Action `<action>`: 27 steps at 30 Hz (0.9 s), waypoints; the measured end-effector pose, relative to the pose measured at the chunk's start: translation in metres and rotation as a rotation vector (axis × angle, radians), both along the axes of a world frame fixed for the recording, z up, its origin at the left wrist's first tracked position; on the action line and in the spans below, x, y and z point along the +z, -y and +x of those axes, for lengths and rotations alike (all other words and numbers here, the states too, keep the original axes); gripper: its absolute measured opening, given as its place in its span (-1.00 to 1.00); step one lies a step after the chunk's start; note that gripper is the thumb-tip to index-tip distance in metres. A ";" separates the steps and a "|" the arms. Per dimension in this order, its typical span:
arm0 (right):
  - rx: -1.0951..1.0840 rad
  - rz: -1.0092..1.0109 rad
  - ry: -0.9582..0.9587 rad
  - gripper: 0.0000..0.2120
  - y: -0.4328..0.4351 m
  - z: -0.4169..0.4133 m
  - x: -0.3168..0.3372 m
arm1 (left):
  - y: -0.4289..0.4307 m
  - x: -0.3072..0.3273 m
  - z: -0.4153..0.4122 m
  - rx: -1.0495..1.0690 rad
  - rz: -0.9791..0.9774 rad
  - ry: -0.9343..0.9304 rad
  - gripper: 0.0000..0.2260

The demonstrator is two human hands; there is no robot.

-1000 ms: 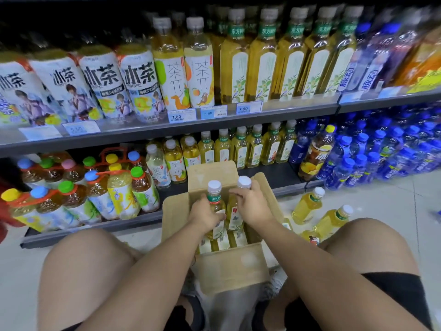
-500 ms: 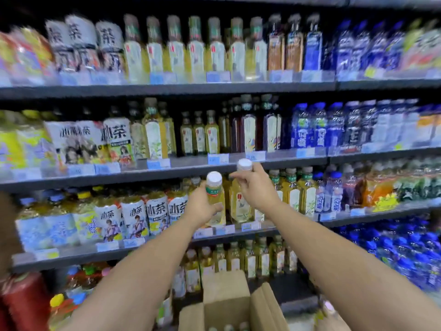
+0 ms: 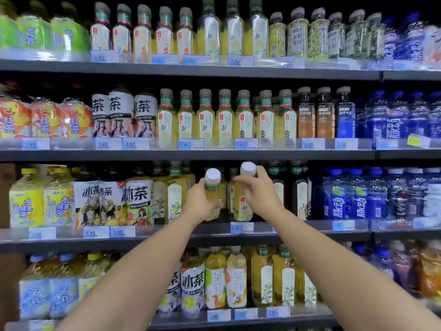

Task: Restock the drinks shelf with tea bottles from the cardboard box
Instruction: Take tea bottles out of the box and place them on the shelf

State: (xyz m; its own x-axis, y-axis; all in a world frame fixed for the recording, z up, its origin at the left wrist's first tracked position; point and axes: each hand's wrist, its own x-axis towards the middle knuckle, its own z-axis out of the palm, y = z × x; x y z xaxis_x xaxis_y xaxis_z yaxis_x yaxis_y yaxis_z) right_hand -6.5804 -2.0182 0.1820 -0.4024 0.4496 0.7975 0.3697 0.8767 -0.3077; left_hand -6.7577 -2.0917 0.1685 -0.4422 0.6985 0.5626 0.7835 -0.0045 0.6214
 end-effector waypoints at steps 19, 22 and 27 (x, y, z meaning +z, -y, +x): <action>0.044 -0.333 0.258 -0.60 -0.111 -0.105 -0.031 | -0.097 -0.025 -0.076 0.045 -0.227 -0.015 -0.45; 0.040 -0.321 0.388 -0.38 -0.113 -0.097 -0.043 | -0.104 -0.028 -0.076 0.099 -0.227 -0.013 -0.49; -0.057 -0.294 0.589 -0.23 -0.126 -0.098 -0.049 | -0.109 -0.044 -0.068 0.269 -0.252 -0.056 -0.43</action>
